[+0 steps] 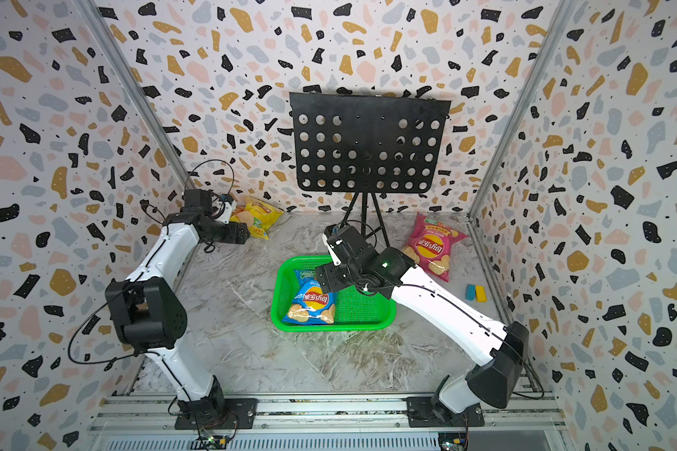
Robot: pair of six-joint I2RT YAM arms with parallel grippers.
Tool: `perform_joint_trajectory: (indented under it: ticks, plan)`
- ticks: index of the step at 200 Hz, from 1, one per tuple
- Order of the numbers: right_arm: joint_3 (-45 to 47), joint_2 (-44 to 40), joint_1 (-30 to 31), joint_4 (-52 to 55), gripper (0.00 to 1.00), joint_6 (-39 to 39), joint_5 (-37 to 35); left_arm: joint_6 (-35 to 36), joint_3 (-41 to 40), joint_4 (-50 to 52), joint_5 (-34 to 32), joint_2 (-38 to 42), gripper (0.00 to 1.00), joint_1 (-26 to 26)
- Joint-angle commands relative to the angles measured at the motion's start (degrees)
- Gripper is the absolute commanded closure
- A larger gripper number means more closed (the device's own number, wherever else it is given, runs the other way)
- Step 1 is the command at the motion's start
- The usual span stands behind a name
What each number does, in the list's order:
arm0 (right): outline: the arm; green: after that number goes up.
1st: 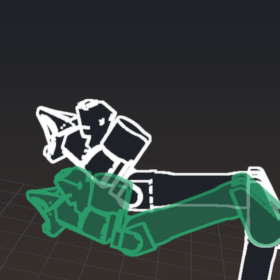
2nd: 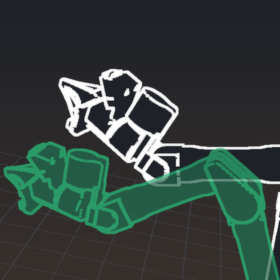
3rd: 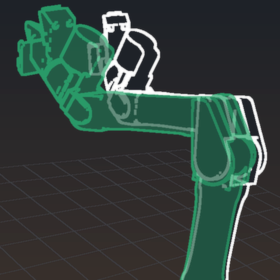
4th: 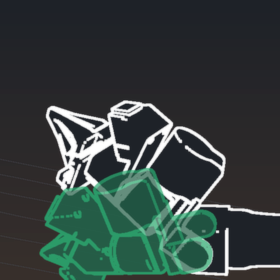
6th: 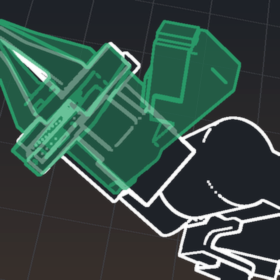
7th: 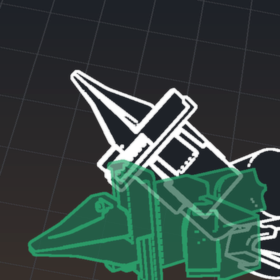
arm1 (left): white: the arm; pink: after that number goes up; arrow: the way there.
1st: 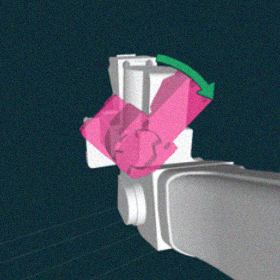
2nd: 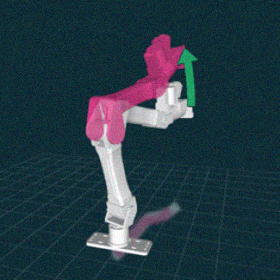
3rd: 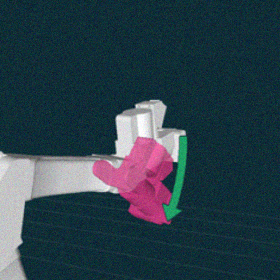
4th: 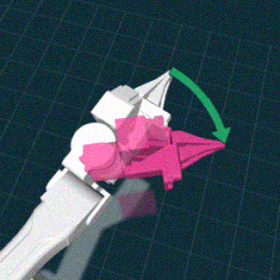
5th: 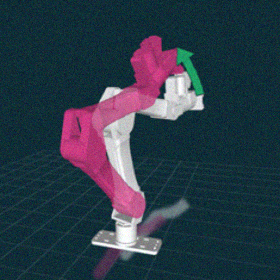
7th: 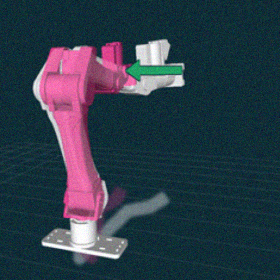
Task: Put the potato chips into the basket
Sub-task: Pick up the potato chip from the corner of the board.
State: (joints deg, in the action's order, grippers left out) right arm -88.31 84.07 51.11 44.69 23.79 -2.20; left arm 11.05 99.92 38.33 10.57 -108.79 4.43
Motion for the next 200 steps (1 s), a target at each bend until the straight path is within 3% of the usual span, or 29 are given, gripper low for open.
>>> perform_joint_trajectory:
  ticks: [1,24,92,174,200]
  plan:
    - [3.45,-4.18,0.19,-0.20,0.18,1.08,-0.76,6.68,9.33,2.21,-5.34,-5.43,0.11,-3.17]
    - [7.13,-7.02,0.12,-0.30,0.19,1.42,-1.18,8.54,16.66,1.30,-9.70,-12.08,0.10,-4.43]
    - [10.97,-11.00,0.08,0.35,0.19,0.75,-1.12,8.14,41.74,3.52,-12.42,-30.55,0.14,-4.82]
    - [11.58,-11.12,0.12,1.28,0.20,0.62,-1.96,8.90,45.10,-1.19,-14.33,-37.99,0.23,-6.10]
    - [11.52,-11.53,0.08,1.46,0.20,0.81,-1.88,8.83,45.28,-1.64,-14.64,-39.03,0.36,-6.10]
